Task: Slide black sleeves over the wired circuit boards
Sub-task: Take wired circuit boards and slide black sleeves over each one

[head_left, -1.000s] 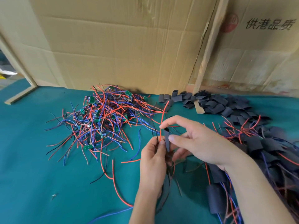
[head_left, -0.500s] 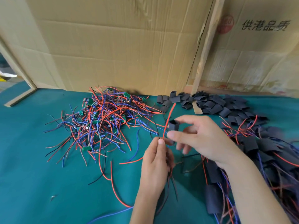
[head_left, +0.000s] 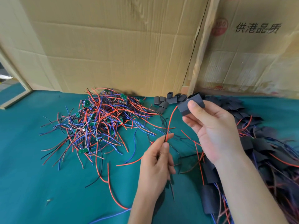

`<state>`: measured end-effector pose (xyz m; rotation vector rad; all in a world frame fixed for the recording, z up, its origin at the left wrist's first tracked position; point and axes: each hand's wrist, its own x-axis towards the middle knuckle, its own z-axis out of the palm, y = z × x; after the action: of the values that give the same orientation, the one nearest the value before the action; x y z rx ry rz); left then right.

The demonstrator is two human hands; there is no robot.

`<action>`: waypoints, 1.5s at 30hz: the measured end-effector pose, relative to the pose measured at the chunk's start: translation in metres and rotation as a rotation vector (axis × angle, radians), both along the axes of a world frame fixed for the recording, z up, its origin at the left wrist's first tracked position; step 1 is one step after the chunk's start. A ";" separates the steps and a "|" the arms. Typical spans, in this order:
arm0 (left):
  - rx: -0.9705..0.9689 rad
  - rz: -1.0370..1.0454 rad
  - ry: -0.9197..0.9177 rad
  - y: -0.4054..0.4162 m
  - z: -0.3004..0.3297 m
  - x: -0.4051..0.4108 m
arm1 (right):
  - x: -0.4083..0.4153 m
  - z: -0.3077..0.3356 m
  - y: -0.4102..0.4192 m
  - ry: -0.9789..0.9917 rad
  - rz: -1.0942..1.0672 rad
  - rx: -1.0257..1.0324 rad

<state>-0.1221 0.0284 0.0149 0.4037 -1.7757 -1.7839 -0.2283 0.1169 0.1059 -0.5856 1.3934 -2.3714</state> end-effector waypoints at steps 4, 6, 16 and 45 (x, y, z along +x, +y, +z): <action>0.038 -0.034 -0.006 0.001 0.003 0.001 | 0.000 -0.002 -0.002 -0.076 -0.070 -0.035; 0.047 -0.037 -0.012 0.002 0.003 0.002 | 0.000 -0.002 -0.003 -0.105 -0.084 -0.046; 0.001 0.001 -0.069 0.001 0.001 0.000 | 0.002 -0.003 -0.003 -0.088 -0.003 0.009; -0.118 0.139 -0.121 0.005 0.000 -0.001 | -0.008 0.000 0.014 0.355 0.004 0.291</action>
<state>-0.1228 0.0337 0.0150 0.5825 -1.8772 -1.5796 -0.2365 0.1308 0.1058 -0.9536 1.8405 -2.0726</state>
